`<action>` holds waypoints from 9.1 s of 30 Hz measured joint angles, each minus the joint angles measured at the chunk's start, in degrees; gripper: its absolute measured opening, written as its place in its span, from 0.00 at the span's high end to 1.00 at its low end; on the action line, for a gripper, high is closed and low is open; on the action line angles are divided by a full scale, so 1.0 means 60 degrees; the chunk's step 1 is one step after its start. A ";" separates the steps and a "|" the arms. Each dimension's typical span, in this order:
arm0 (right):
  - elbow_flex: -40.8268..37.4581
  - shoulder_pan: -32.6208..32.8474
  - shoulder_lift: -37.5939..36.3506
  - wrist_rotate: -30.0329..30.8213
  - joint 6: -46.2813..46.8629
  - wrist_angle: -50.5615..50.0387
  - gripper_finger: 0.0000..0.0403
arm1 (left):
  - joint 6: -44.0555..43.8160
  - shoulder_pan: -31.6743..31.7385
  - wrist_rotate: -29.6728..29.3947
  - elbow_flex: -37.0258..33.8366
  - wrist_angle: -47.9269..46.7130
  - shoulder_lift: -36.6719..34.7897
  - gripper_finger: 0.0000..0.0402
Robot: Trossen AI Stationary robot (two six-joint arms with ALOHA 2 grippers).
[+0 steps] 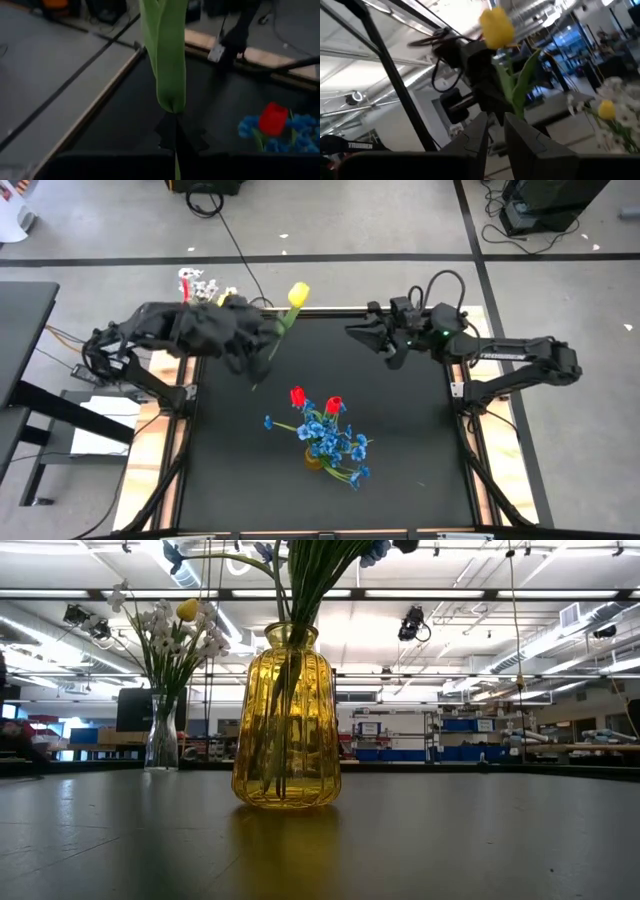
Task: Sort flowers into vase by color
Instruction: Put the yellow flower into the transparent vase
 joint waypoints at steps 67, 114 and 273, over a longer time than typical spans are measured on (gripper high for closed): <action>0.7295 -0.1271 0.3460 -0.3414 -0.4589 -0.8262 0.97 | 0.2520 0.1823 0.2990 -0.3594 0.6154 0.0167 0.43; 0.7291 -0.0741 0.2650 -0.1759 -0.5304 -0.8653 0.84 | 0.2469 0.2250 0.4637 -0.3800 0.8659 0.0024 0.98; 0.0880 -0.0948 -0.4488 -0.0326 -0.4042 -0.7684 0.67 | 0.6915 0.4399 -0.3446 -1.7421 1.7250 -1.0794 0.97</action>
